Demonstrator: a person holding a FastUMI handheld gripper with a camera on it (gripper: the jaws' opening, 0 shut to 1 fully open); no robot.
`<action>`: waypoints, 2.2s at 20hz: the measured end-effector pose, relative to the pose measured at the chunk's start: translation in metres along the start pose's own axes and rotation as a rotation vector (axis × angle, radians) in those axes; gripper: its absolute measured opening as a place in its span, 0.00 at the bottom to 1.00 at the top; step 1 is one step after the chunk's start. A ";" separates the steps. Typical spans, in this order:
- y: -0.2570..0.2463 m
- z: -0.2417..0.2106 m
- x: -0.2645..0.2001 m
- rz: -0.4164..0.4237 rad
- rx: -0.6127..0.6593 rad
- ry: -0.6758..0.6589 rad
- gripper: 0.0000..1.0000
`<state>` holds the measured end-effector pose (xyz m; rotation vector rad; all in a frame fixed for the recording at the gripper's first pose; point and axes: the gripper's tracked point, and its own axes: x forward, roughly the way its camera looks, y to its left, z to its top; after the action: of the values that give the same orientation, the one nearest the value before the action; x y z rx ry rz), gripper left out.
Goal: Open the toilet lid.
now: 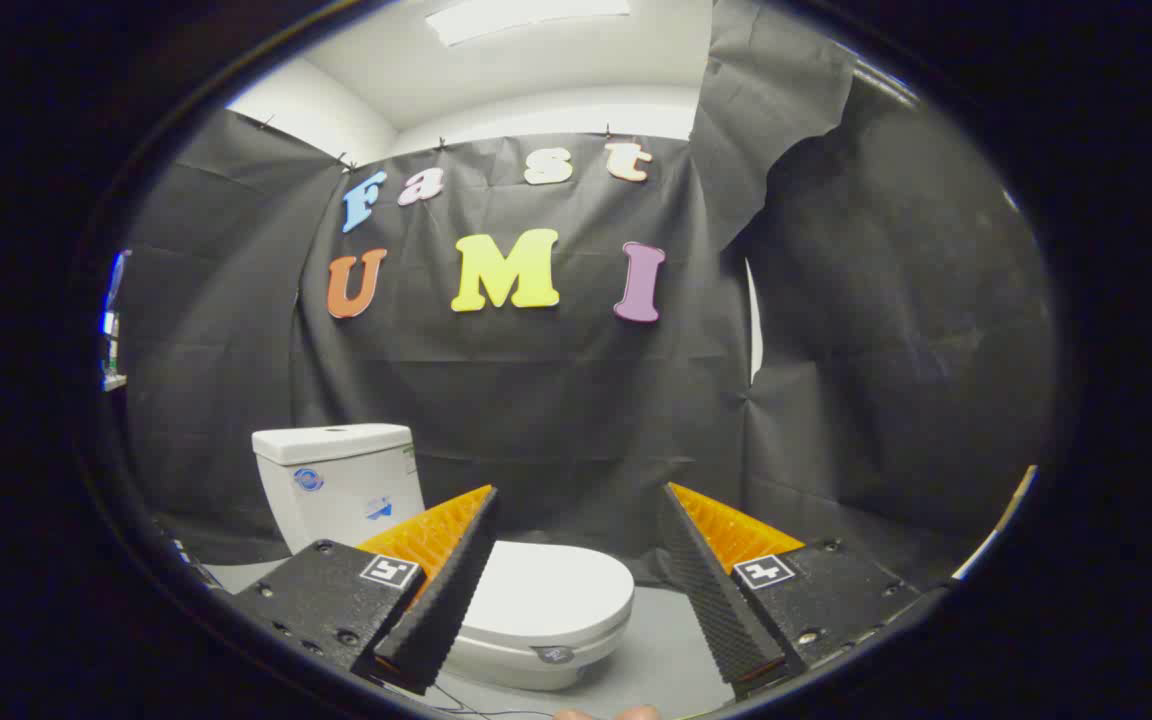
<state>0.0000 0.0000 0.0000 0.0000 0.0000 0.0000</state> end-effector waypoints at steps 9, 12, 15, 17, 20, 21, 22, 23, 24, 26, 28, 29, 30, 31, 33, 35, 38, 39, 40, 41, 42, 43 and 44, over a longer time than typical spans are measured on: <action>-0.003 -0.003 0.002 -0.024 0.016 0.005 0.99; 0.001 -0.005 0.002 -0.023 0.011 0.012 0.99; 0.003 -0.007 0.002 -0.027 -0.003 0.017 0.99; 0.003 -0.010 0.003 -0.030 -0.003 0.025 0.99; 0.004 -0.015 0.005 -0.028 -0.007 0.040 0.99; 0.006 -0.016 0.005 -0.028 -0.010 0.043 0.99; 0.006 -0.017 0.005 -0.032 -0.014 0.049 0.99; 0.006 -0.018 0.005 -0.033 -0.018 0.053 0.99; 0.009 -0.017 0.004 -0.028 -0.022 0.047 0.99; 0.019 -0.015 0.003 -0.014 -0.033 0.035 0.99; 0.026 -0.021 0.005 -0.007 -0.027 0.039 0.99; 0.031 -0.028 0.008 0.001 -0.017 0.059 0.99; 0.043 -0.036 0.011 0.023 -0.010 0.088 0.99; 0.054 -0.039 0.013 0.043 -0.010 0.098 1.00; 0.063 -0.051 0.023 0.046 -0.010 0.111 0.99; 0.067 -0.073 0.033 0.032 0.030 0.152 0.99; 0.073 -0.115 0.039 0.049 0.093 0.248 0.99; 0.071 -0.126 0.043 0.048 0.106 0.273 0.99; 0.072 -0.134 0.047 0.050 0.122 0.299 0.99; 0.073 -0.144 0.052 0.058 0.146 0.330 0.99; 0.072 -0.157 0.058 0.065 0.177 0.366 0.99; 0.072 -0.170 0.061 0.071 0.206 0.407 0.99; 0.073 -0.184 0.064 0.072 0.240 0.444 0.99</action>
<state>0.0645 0.0731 -0.1836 0.2402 0.4437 0.0721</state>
